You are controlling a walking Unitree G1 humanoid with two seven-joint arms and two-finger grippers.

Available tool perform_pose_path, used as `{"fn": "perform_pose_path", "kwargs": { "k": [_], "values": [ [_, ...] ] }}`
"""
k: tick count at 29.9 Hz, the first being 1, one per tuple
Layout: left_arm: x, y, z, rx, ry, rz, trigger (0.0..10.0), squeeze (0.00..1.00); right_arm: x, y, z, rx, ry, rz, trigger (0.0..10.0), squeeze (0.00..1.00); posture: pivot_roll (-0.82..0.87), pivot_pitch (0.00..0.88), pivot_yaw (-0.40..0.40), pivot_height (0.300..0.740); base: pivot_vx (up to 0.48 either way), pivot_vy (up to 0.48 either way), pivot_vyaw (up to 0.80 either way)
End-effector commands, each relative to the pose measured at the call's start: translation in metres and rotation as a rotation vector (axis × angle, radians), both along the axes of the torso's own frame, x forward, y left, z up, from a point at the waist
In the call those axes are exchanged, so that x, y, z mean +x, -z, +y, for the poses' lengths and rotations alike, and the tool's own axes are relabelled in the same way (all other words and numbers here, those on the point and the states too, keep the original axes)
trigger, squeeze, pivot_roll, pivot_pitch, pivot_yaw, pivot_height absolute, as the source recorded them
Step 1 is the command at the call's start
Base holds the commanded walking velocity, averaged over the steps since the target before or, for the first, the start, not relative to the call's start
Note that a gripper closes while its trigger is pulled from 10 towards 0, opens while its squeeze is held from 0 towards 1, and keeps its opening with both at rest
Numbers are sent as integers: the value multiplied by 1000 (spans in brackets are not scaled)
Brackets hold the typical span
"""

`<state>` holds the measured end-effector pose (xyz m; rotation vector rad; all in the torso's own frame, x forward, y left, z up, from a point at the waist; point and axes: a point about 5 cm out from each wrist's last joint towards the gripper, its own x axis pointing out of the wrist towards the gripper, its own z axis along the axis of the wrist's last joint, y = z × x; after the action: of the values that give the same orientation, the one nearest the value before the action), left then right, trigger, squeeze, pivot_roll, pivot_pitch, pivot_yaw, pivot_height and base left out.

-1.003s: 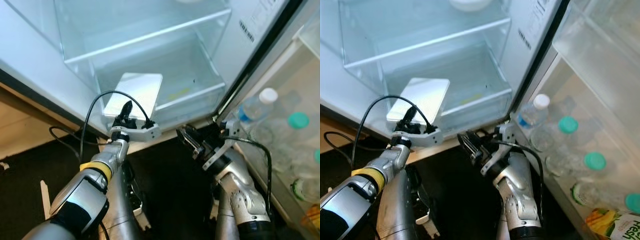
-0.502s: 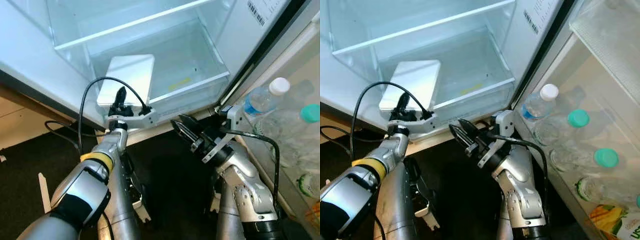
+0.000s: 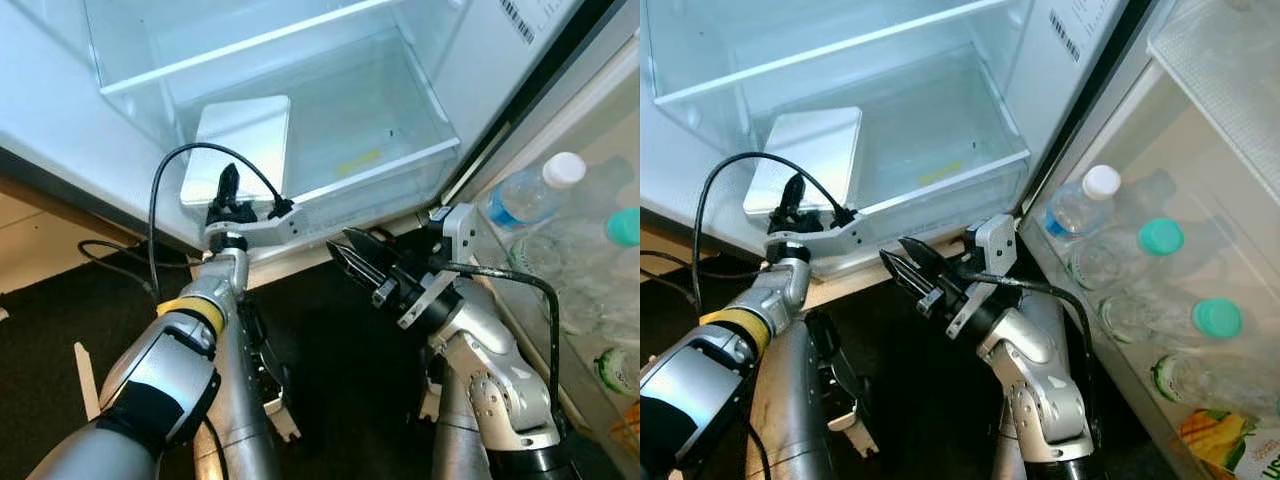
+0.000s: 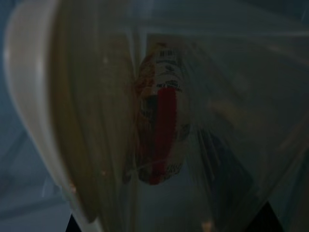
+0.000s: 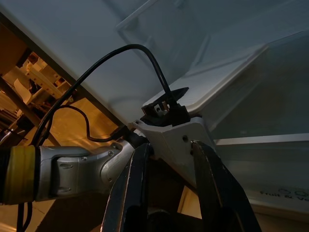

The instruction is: Restocking fridge

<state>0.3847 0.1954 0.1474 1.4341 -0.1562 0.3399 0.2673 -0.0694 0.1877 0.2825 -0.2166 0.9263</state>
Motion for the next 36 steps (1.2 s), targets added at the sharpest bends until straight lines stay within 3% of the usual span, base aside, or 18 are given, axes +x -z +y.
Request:
{"fn": "perform_pose_path", "kwargs": {
  "k": [1, 5, 6, 7, 8, 9, 16, 19, 20, 22, 23, 24, 25, 26, 31, 33, 36],
  "values": [
    [-11, 15, 27, -11, -107, 49, 10000, 0, -6, 4, 3, 2, -23, 27, 10000, 0, -82, 678, 59, 415, 0, 0, 0],
    [-15, 19, 37, -49, -161, 50, 10000, 59, -7, 0, 3, 13, -26, 26, 10000, 0, -82, 678, 59, 415, 0, 0, 0],
    [-16, 20, 38, -63, -170, 50, 10000, 349, -7, -1, 2, 18, -24, 28, 10000, 0, -90, 677, 53, 415, 0, 0, 0],
    [-16, 20, 38, -63, -170, 50, 10000, 349, -7, -1, 2, 18, -24, 28, 10000, 0, -90, 677, 53, 415, 0, 0, 0],
    [-16, 22, 38, -83, -174, 52, 10000, 851, -6, -1, 1, 20, -22, 29, 10000, 0, -90, 677, 52, 415, 0, 0, 0],
    [-17, 22, 37, -101, -176, 51, 10000, 1000, -6, -2, 1, 21, -22, 30, 10000, 0, -91, 677, 52, 415, 0, 0, 0],
    [-16, 25, 28, -181, -152, 53, 10000, 1000, -7, -3, 1, 22, -22, 29, 10000, 0, -92, 675, 54, 415, 0, 0, 0],
    [-13, 25, 20, -250, -129, 58, 10000, 1000, -8, -4, 2, 25, -23, 30, 10000, 0, -89, 669, 56, 415, 0, 0, 0],
    [-11, 25, 15, -317, -117, 80, 10000, 1000, -8, -5, 2, 25, -22, 29, 10000, 0, -87, 668, 56, 415, 0, 0, 0],
    [-11, 25, 15, -317, -117, 80, 10000, 1000, -8, -5, 2, 25, -22, 29, 10000, 0, -87, 668, 56, 415, 0, 0, 0],
    [-8, 24, 7, -388, -90, 97, 10000, 310, -8, -5, 2, 26, -21, 29, 10000, 0, -83, 664, 59, 415, 0, 0, 0],
    [-8, 24, 7, -388, -90, 97, 10000, 310, -8, -5, 2, 26, -21, 29, 10000, 0, -83, 664, 59, 415, 0, 0, 0],
    [-4, 24, -5, -484, -52, 140, 10000, 0, -8, -6, 1, 25, -18, 27, 10000, 0, -82, 663, 60, 415, 0, 0, 0],
    [-1, 21, -12, -545, -33, 152, 10000, 0, -7, -6, 1, 25, -16, 25, 10000, 0, -79, 662, 61, 415, 0, 0, 0],
    [1, 22, -22, -642, -15, 195, 10000, 0, -6, -8, 0, 24, -13, 21, 10000, 0, -72, 653, 62, 415, 0, 0, 0],
    [2, 24, -30, -721, -6, 237, 10000, 0, -5, -10, 1, 25, -15, 14, 10000, 0, -74, 649, 64, 415, 0, 0, 0],
    [3, 22, -35, -743, 20, 240, 10000, 0, -5, -11, 2, 28, -17, 11, 10000, 0, -74, 649, 65, 415, 0, 0, 0]
  ]
}}
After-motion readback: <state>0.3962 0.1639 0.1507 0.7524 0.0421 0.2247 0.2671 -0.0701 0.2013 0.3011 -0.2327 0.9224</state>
